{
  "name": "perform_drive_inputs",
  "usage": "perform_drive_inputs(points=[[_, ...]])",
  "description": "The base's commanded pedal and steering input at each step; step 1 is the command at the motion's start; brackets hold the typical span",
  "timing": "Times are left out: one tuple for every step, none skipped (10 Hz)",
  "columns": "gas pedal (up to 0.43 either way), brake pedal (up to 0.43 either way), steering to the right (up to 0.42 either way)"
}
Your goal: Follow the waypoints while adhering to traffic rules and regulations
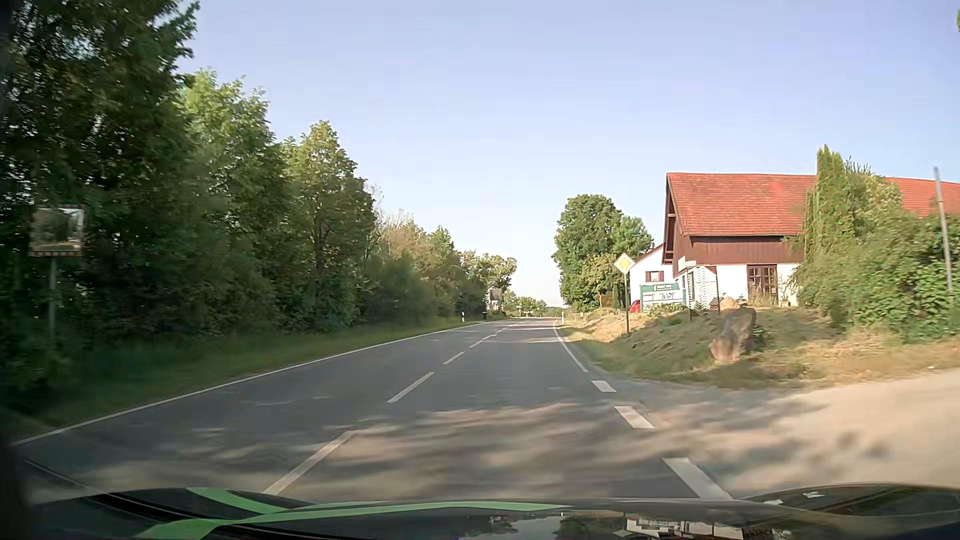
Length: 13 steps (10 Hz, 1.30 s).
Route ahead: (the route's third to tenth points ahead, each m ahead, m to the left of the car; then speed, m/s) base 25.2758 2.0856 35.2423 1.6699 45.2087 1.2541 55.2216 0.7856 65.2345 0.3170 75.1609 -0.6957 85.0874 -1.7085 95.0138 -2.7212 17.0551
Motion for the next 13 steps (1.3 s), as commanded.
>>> perform_drive_inputs(points=[[0.0, 0.0, 0.008], [0.0, 0.0, 0.008], [0.0, 0.0, 0.007], [0.039, 0.0, 0.008], [0.059, 0.0, 0.008], [0.079, 0.0, 0.007], [0.118, 0.0, 0.008], [0.13, 0.0, 0.007], [0.15, 0.0, 0.007], [0.15, 0.0, 0.006], [0.138, 0.0, 0.005], [0.11, 0.0, 0.005], [0.11, 0.0, 0.005]])
